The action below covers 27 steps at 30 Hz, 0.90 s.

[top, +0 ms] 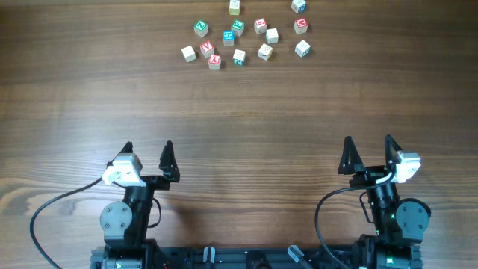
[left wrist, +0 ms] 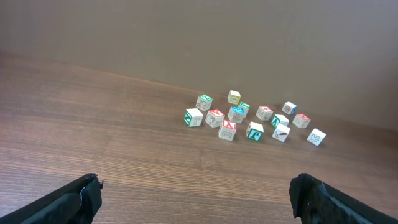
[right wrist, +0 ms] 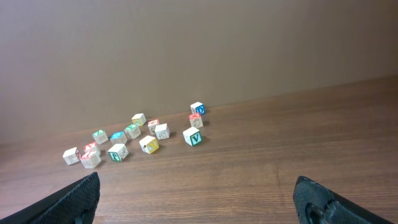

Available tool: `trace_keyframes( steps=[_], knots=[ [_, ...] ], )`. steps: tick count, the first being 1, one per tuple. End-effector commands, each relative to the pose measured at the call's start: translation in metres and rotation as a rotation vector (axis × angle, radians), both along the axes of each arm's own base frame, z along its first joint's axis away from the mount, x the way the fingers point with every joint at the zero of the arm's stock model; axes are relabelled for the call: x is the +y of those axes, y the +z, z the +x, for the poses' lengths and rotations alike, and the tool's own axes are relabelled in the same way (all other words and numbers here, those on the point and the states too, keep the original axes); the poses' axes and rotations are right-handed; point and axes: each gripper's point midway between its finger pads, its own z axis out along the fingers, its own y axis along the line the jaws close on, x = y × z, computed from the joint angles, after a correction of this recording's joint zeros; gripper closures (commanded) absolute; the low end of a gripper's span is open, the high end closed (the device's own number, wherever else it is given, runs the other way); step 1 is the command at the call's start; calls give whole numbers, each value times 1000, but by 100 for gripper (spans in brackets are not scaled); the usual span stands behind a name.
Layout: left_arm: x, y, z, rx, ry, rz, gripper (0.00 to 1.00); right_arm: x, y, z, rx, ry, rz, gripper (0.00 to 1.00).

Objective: Form a circle
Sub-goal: 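Move the left gripper forward toward the block cluster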

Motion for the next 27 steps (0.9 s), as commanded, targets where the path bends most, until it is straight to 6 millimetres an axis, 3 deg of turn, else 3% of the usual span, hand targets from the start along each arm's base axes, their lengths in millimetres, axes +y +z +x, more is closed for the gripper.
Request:
trace_keyframes(
  steps=[1,15,18,21,25,27],
  knots=[
    [2,-1,0,-3,7,17,0,2,2,0,-8,9,7,0],
    [1,0,0,-6,3,16,0,2,2,0,-8,9,7,0],
    [-15,13,-2,-62,-87,13,0,2,2,0,-8,9,7,0],
    [-9,14,-1,-65,-53,16,0,2,2,0,-8,9,7,0],
    [-20,59,-7,-220,-119,-51,0,2,2,0,-8,9,7,0],
    [-14,90,-13,-255,-90,-87,0,2,2,0,-8,9,7,1]
  ],
)
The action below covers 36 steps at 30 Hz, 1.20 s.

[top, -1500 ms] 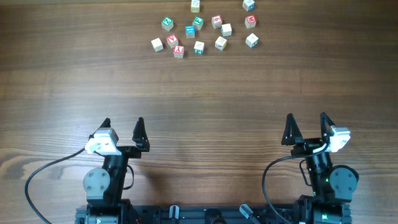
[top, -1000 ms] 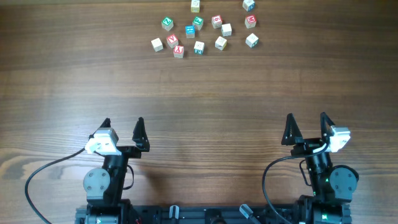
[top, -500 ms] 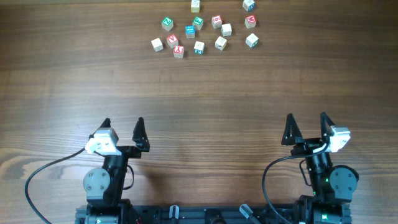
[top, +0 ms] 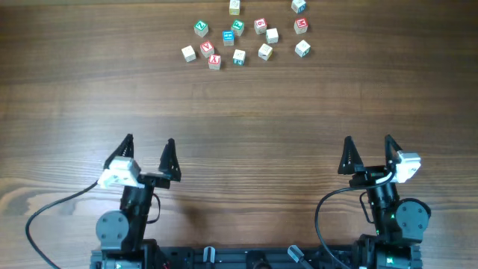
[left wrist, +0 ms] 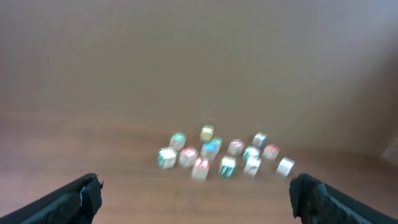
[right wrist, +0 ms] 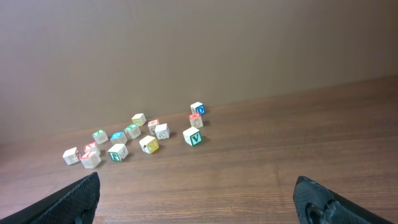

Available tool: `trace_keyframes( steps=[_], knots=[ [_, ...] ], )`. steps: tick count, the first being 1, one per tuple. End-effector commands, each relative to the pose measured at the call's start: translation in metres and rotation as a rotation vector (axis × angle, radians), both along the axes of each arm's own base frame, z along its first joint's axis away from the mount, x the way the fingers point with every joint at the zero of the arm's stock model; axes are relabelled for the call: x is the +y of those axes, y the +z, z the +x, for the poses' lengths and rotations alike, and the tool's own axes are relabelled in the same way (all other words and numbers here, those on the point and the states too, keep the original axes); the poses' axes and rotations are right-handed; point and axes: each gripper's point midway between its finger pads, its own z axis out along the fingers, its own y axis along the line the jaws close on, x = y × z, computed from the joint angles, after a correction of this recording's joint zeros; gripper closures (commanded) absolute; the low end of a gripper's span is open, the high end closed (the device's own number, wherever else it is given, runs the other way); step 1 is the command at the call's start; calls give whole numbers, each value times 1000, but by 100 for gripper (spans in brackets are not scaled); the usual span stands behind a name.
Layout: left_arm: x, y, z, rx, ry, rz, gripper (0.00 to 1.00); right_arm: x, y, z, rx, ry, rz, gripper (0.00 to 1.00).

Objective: Form a circle
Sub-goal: 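Move the left gripper forward toward the block cluster, then lower the left gripper and grasp the red-lettered block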

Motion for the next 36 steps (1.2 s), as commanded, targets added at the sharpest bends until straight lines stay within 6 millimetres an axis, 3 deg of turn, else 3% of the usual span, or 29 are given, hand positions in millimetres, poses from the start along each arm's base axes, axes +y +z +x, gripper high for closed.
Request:
trace_keyframes(
  steps=[1,4,8,11,13,15,17,19,24,29,33,36],
  knots=[
    [1,58,-13,-85,-8,-72,0,2,2,0,-8,9,7,0],
    [0,106,-15,-120,-9,-57,0,2,2,0,-8,9,7,0],
    [-9,178,12,-93,-56,-23,0,2,2,0,-8,9,7,0],
    [-20,218,54,6,-121,-18,0,2,2,0,-8,9,7,0],
    [-31,235,91,111,-188,-20,0,2,2,0,-8,9,7,0],
    [-40,240,120,209,-244,-28,0,2,2,0,-8,9,7,1],
    [-47,233,152,329,-263,-18,0,2,2,0,-8,9,7,0],
    [-60,215,183,438,-296,27,0,2,2,0,-8,9,7,0],
    [-102,131,241,648,-380,51,0,2,2,0,-8,9,7,0],
    [-122,43,268,827,-409,51,0,2,2,0,-8,9,7,0],
    [-121,-17,281,943,-394,50,0,2,2,0,-8,9,7,0],
    [-114,-50,291,990,-342,70,0,2,2,0,-8,9,7,0]
  ],
)
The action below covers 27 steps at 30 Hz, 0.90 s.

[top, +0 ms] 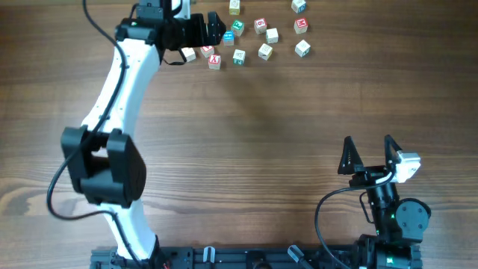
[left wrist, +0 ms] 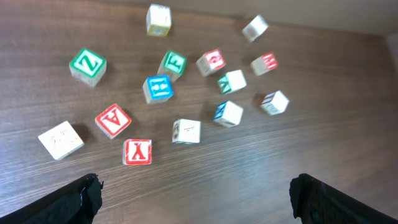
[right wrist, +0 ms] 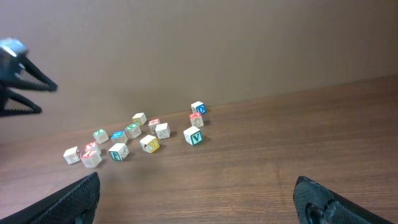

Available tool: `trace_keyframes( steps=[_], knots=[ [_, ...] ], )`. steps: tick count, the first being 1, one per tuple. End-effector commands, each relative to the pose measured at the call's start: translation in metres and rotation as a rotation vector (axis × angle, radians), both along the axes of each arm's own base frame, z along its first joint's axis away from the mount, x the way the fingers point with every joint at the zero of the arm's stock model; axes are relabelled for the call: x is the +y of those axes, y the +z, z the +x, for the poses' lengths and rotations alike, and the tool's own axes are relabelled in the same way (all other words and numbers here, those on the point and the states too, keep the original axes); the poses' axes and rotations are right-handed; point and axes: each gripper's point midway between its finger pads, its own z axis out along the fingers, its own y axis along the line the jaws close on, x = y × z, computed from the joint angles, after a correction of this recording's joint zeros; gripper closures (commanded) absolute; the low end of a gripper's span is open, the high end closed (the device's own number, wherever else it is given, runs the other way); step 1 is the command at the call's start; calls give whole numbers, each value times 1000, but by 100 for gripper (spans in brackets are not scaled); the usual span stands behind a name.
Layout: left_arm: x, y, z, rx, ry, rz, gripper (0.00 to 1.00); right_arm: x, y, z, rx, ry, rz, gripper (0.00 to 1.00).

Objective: Form a circle
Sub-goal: 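Lower the left gripper and grasp the red-lettered block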

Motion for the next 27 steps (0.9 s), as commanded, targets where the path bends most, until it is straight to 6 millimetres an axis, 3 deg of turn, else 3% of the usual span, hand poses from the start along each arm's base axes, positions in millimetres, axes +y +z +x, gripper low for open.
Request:
trace_keyframes(
  steps=[1,8,12,17,21,27],
  knots=[
    [9,-40,16,30,27,71,0,1,2,0,-9,6,6,0],
    [11,-75,44,-11,51,92,0,1,2,0,-9,6,6,0],
    [25,-90,65,-63,123,161,0,1,2,0,-9,6,6,0],
    [23,-116,83,-104,130,157,0,1,2,0,-9,6,6,0],
    [20,-132,86,-126,75,201,2,1,2,0,-9,6,6,0],
    [-1,-137,76,-173,-93,310,8,1,2,0,-9,6,6,0]
  ],
)
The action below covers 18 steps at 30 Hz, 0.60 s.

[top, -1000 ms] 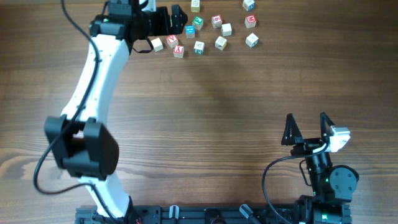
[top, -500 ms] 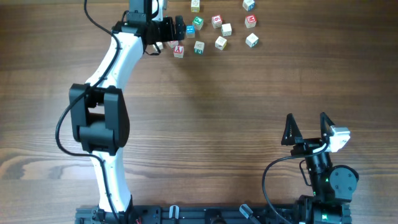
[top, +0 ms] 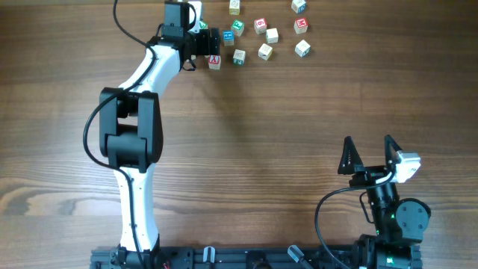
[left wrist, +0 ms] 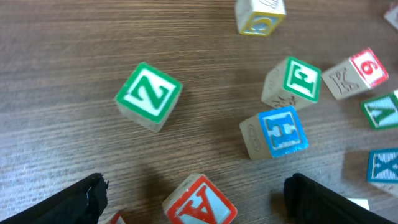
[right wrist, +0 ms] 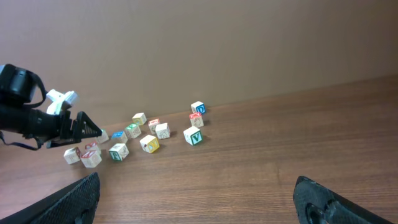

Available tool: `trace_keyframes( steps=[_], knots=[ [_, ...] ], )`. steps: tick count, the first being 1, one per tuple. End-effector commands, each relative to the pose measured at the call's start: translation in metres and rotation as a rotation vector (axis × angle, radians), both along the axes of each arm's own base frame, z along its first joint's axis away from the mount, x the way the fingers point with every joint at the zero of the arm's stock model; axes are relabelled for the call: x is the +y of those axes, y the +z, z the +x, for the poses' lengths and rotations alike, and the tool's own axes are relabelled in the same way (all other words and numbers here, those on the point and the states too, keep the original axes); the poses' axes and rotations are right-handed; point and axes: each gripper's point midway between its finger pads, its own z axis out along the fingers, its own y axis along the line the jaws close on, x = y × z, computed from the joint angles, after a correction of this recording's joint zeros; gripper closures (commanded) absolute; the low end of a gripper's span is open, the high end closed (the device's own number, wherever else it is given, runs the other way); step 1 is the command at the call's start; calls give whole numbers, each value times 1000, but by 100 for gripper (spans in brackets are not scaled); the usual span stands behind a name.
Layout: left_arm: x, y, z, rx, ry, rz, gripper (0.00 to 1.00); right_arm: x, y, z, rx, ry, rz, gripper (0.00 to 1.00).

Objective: Form a circle
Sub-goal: 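Lower the left gripper and grasp the red-lettered block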

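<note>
Several small lettered wooden blocks lie scattered at the table's far end (top: 265, 51). My left gripper (top: 210, 42) reaches over the cluster's left part and is open. In the left wrist view the red A block (left wrist: 200, 203) lies between its fingertips (left wrist: 84, 200), untouched on either side. Beyond it are the green Z block (left wrist: 149, 95), blue H block (left wrist: 277, 132), green F block (left wrist: 293, 82) and a yellow block (left wrist: 260, 14). My right gripper (top: 367, 153) stands open and empty near the front edge, far from the blocks (right wrist: 191, 135).
Bare wood stretches between the blocks and the arm bases (top: 261, 149). The outstretched left arm (top: 142, 82) runs along the left side. A brown wall (right wrist: 199, 43) rises behind the table's far edge.
My left gripper has come lower and nearer to the blocks; the red A block now sits between its open fingers. The blocks and the right arm have not moved.
Both grippers stood open near the front edge, far from the block cluster. The left arm then shifted slightly, later reached out above the cluster's left side, and now hangs low over the red A block. The right arm stayed put throughout.
</note>
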Motion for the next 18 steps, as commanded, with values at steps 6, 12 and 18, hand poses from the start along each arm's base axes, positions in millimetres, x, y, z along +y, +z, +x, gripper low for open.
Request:
trace_keyframes(
  steps=[6,12,18],
  knots=[
    [-25,-8,-9,-27,-167,143,19,1,2,0,-9,6,6,0],
    [-22,-10,-6,-34,-159,142,42,1,2,0,-9,6,6,0],
    [-20,-33,1,-35,-148,146,33,1,2,0,-9,6,6,0]
  ],
)
